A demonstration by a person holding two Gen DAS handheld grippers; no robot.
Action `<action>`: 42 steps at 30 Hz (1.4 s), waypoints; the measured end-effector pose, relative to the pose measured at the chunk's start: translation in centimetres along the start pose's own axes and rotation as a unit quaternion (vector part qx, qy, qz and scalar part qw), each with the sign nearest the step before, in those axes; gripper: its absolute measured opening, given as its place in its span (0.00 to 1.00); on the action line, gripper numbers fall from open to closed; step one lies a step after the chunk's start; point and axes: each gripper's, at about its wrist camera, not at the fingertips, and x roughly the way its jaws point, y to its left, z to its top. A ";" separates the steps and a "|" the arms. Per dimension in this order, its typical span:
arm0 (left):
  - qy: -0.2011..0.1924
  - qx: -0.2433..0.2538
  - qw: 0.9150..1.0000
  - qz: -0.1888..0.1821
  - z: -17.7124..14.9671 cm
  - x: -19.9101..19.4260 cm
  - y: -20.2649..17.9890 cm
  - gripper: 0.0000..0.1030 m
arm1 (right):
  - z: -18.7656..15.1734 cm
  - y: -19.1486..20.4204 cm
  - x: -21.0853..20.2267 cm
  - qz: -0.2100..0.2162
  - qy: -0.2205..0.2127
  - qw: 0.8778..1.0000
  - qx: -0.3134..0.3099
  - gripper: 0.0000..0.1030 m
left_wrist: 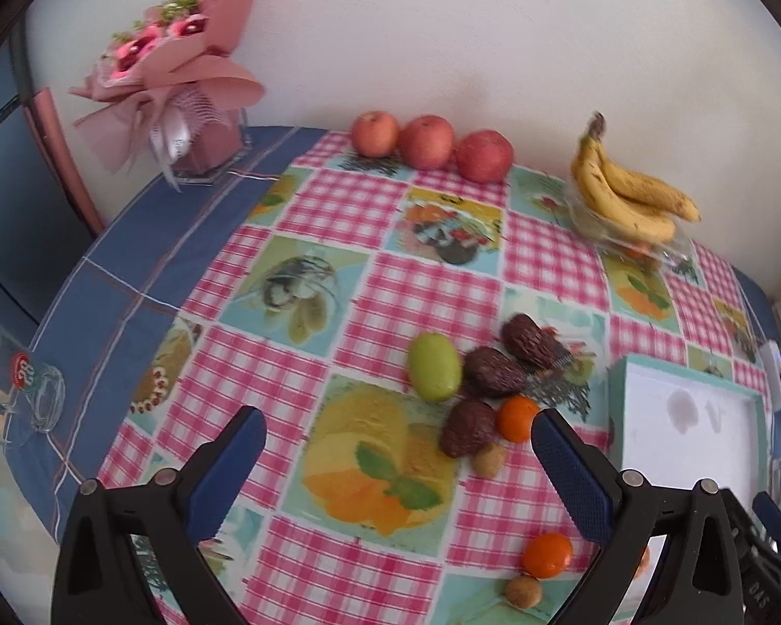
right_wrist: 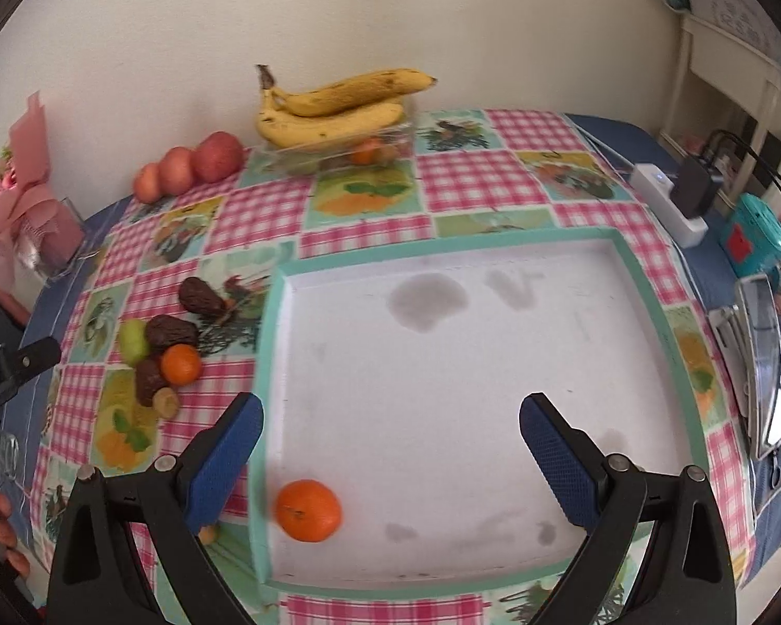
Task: Organize fruits
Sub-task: 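Move the right gripper back to the fruit cluster toward another orange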
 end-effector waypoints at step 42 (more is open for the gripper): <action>0.177 -0.055 0.979 -0.087 -2.6 6.9 3.0 0.84 | -3.1 11.5 4.1 0.090 0.135 0.982 -0.093 0.45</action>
